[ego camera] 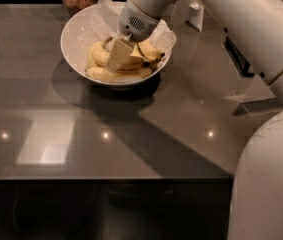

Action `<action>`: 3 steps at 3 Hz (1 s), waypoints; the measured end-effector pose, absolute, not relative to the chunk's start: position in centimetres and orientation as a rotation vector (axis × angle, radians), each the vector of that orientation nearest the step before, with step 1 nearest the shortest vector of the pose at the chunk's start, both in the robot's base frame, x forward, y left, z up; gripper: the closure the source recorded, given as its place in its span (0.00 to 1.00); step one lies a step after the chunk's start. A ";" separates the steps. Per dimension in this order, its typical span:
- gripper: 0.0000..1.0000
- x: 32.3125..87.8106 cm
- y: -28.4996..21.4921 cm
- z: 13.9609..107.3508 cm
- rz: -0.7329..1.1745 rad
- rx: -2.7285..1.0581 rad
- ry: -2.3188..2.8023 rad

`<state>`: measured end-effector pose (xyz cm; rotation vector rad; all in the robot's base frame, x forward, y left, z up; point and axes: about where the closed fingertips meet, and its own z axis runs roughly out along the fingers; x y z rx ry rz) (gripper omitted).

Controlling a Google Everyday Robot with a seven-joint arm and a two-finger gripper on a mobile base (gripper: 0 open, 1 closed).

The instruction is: Pick banana from white bowl

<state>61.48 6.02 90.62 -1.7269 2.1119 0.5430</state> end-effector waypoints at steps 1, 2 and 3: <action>0.76 61.5 6.0 90.8 0.542 -1.726 2.111; 0.98 61.3 5.7 91.5 0.540 -1.718 2.100; 1.00 61.0 5.1 93.0 0.541 -1.700 2.066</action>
Offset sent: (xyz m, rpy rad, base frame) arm -0.0056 -0.0134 0.0253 0.0223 -0.0298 -0.0097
